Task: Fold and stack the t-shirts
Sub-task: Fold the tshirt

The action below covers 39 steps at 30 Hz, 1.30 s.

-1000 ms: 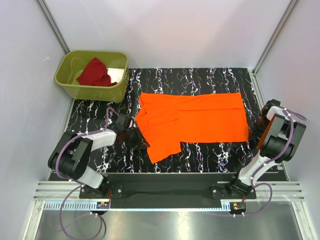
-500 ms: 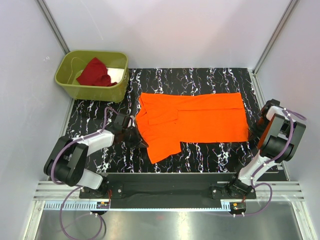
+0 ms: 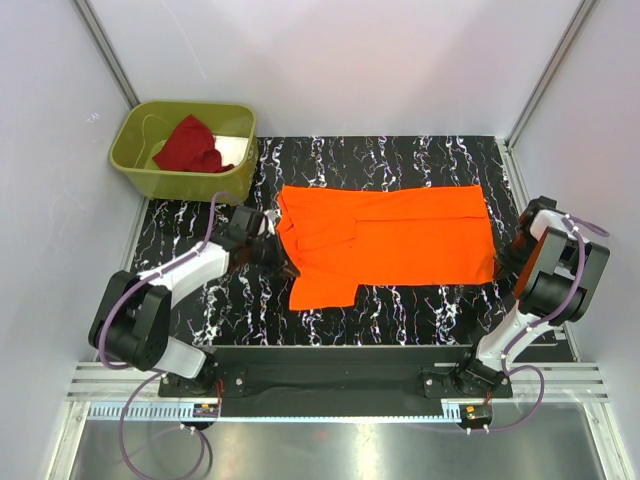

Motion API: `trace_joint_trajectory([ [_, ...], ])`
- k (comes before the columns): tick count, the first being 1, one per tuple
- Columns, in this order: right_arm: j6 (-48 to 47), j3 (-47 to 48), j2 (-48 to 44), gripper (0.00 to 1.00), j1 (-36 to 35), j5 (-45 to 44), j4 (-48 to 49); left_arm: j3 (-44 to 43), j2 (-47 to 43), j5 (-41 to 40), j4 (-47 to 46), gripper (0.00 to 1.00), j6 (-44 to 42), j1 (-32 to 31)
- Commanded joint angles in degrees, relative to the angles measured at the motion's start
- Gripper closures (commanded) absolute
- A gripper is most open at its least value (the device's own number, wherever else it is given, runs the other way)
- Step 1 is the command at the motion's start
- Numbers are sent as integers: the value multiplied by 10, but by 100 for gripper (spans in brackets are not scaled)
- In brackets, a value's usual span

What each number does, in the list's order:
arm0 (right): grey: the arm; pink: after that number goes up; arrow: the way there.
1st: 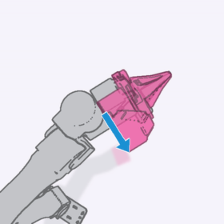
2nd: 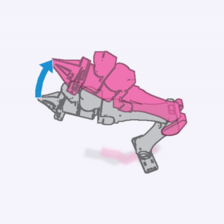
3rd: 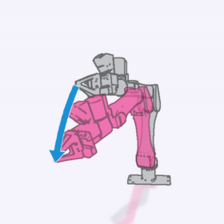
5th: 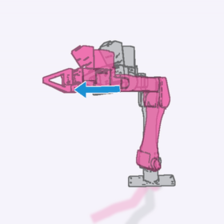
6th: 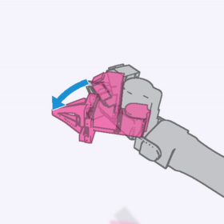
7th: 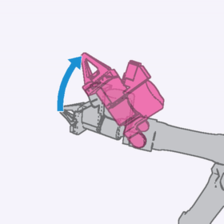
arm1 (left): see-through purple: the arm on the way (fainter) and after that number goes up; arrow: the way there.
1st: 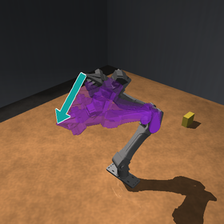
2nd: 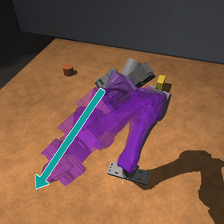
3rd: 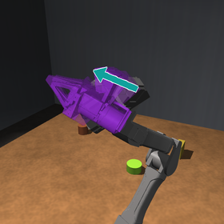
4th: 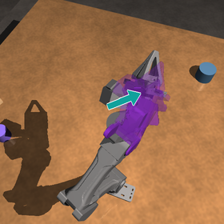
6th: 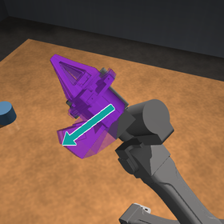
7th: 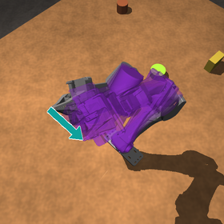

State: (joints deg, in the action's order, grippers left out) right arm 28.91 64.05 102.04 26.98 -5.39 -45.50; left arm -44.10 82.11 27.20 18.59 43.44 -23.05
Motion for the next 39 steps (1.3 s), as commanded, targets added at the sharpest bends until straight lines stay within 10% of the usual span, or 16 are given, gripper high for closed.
trace_joint_trajectory([
  [1,-6,41,-15,100,-8,-13,-20,-64,18,-3,22,100,-41,-2],
  [39,-31,330,156,100,-54,18,-81,-329,202,7,43,100,-62,85],
])
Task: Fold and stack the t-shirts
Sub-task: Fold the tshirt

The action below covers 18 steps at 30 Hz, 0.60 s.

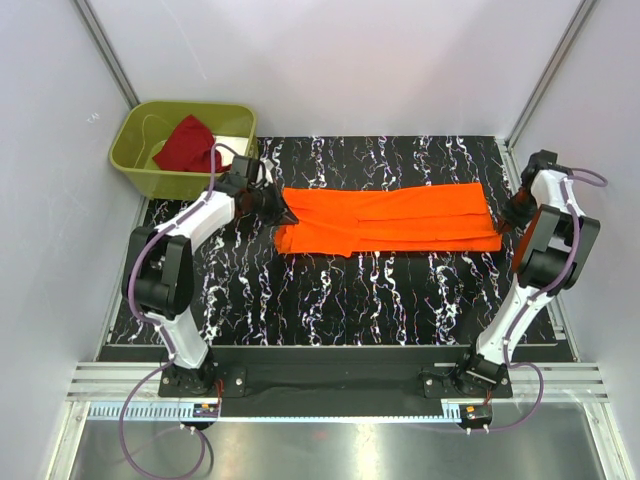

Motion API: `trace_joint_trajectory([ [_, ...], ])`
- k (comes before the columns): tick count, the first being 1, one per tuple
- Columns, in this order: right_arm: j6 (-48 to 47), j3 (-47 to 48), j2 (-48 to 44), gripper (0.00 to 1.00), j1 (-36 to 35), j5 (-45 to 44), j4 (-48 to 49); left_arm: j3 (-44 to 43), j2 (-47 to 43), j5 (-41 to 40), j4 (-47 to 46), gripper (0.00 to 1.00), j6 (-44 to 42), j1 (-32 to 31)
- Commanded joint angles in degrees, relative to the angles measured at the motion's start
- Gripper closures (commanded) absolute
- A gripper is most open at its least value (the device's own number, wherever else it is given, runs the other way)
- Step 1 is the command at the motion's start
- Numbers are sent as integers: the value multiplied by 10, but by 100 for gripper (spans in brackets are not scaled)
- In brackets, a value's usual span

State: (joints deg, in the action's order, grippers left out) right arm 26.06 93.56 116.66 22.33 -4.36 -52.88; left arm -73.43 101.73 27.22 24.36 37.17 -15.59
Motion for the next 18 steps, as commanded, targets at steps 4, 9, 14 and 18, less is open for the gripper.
trace_joint_trajectory([
  [4,0,65,32,100,-12,14,-13,-45,22,6,-4,100,-3,17],
  [9,0,89,52,100,-14,17,-16,-52,43,8,-9,100,4,21],
  [14,2,122,75,100,-16,22,-23,-56,55,7,-17,100,10,21],
  [18,4,145,89,100,-17,23,-27,-60,62,6,-16,100,11,23],
])
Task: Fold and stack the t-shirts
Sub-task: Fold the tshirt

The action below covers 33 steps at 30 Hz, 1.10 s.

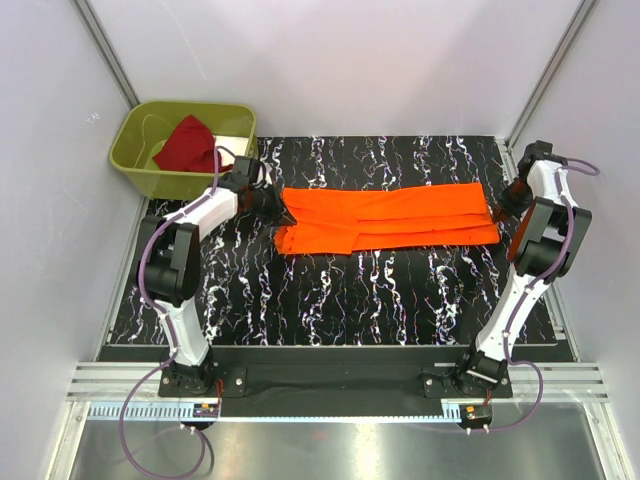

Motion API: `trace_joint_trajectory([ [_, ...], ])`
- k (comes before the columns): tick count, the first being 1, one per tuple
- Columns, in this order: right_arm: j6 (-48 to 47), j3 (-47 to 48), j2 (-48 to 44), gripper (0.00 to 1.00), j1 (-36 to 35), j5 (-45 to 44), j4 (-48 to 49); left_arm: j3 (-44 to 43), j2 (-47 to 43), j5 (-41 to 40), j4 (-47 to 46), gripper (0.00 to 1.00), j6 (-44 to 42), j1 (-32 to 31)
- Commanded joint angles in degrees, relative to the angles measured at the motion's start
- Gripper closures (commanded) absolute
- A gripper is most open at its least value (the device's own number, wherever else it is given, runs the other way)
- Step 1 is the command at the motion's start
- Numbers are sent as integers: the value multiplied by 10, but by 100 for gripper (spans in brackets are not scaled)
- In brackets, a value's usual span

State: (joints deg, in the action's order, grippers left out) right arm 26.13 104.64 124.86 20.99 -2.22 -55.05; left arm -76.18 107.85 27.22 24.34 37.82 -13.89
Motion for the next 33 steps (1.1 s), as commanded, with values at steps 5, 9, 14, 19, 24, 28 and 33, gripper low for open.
trace_joint_trajectory([
  [5,4,52,25,100,-4,4,-13,-34,9,6,-16,100,4,8],
  [9,5,56,30,100,-5,4,-12,-34,13,6,-17,100,5,9],
  [14,7,61,37,100,-7,8,-14,-39,17,6,-11,100,2,11],
  [19,7,66,43,99,-9,10,-14,-35,24,6,-8,100,1,12],
  [24,7,74,48,98,-10,11,-16,-30,31,5,-14,99,2,13],
  [28,8,79,52,97,-10,8,-16,-37,42,3,-14,95,-3,13],
  [33,7,90,60,96,-11,10,-19,-50,57,-2,-12,87,-15,13],
])
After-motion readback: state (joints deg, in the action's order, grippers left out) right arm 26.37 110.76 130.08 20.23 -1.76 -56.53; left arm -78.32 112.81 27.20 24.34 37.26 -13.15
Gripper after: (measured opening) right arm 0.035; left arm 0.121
